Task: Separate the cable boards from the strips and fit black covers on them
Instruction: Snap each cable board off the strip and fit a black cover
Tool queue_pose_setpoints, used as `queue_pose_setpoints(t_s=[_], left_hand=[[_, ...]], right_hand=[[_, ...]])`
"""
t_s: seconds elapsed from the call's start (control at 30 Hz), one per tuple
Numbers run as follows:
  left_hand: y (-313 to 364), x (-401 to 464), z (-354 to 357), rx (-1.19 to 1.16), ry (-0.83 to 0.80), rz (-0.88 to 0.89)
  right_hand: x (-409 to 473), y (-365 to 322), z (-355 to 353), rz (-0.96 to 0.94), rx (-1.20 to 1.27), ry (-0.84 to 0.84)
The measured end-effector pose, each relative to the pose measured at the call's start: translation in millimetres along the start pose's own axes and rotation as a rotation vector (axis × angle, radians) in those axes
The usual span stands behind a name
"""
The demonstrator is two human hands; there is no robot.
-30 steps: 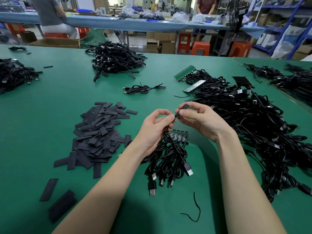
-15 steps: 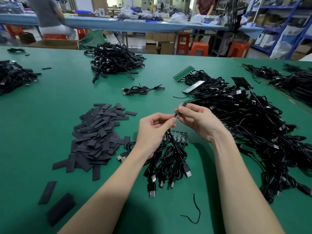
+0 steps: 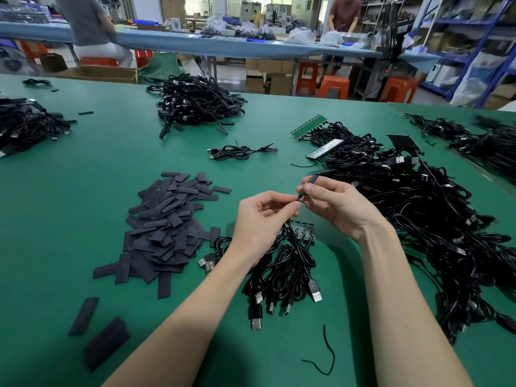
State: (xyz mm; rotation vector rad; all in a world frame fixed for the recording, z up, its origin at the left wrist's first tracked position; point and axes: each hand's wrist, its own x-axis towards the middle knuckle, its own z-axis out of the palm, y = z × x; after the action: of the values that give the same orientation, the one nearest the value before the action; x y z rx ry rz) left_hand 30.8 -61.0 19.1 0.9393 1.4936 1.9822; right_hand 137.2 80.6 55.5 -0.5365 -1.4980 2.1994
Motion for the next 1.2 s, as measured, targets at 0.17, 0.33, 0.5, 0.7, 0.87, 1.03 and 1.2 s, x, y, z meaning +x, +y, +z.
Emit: queue_pose_setpoints(t_s=[0.17, 0.33, 0.5, 0.7, 0.87, 1.03, 1.2], left_hand=[[-0.6, 0.8, 0.5, 0.014, 0.011, 0.003], [-0.8, -0.4, 1.4, 0.004, 0.011, 0.012], [-1.2, -0.9, 0.5, -0.018, 0.016, 0.016], [-0.8, -0.2, -0.4, -0.039, 0.014, 0.017], [-2.8, 0.1, -0.9, -0.037, 0.013, 0.007], [-5.1, 0.9, -0.6, -0.019, 0.024, 0.01], [-6.4, 3.6, -2.6, -0.079, 0.033, 0.004]], right_hand=[[1.9, 4.6, 4.3, -0.02, 0.024, 0.045], [1.7, 4.9, 3.8, -0.023, 0.001, 0.022], [0.8, 5.2, 2.8, -0.015, -0.058, -0.036], [-0.9, 5.1, 4.1, -0.005, -0.135, -0.073], [-0.8, 4.7, 3.0, 0.0, -0.156, -0.082], [-1.6, 4.3, 4.9, -0.004, -0.181, -0.093], [-0.9, 3.8, 13.4, -0.122, -0.157, -0.061]])
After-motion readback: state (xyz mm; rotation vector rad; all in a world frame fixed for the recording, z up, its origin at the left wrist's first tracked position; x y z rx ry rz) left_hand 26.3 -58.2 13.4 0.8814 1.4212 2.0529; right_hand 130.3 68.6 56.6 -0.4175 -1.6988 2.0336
